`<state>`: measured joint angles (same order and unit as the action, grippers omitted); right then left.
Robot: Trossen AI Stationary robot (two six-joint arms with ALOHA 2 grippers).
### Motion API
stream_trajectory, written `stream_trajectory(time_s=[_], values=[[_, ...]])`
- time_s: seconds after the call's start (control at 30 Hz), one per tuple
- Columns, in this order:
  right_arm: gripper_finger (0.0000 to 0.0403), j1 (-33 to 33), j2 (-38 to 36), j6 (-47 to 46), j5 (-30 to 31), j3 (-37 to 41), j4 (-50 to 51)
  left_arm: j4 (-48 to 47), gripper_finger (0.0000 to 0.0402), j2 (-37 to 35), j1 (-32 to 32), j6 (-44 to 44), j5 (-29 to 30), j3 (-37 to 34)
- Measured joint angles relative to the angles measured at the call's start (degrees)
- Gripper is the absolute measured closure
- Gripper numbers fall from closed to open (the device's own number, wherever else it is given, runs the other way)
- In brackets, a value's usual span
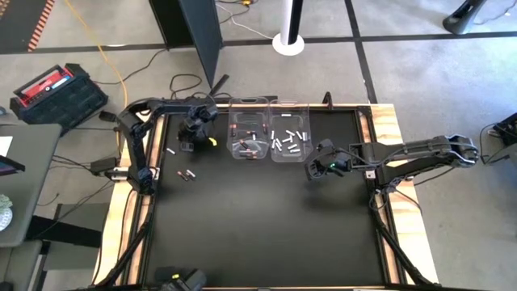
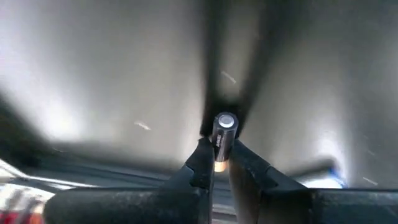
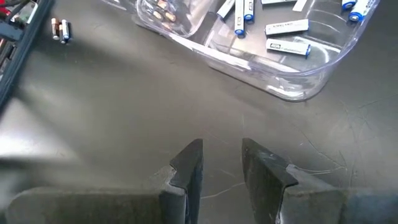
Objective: Sort batteries
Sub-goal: Put the black battery into the left transparent bin
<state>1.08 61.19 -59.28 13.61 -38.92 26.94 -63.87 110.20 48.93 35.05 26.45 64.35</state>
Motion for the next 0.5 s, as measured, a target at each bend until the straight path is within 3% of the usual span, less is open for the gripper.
stream_trajectory(time_s=[0.5], values=[[0.0276, 0.0, 0.0, 1.3, 0.0, 0.0, 0.02, -5.68, 0.0373, -18.16, -0.2, -8.41, -5.27, -0.06]])
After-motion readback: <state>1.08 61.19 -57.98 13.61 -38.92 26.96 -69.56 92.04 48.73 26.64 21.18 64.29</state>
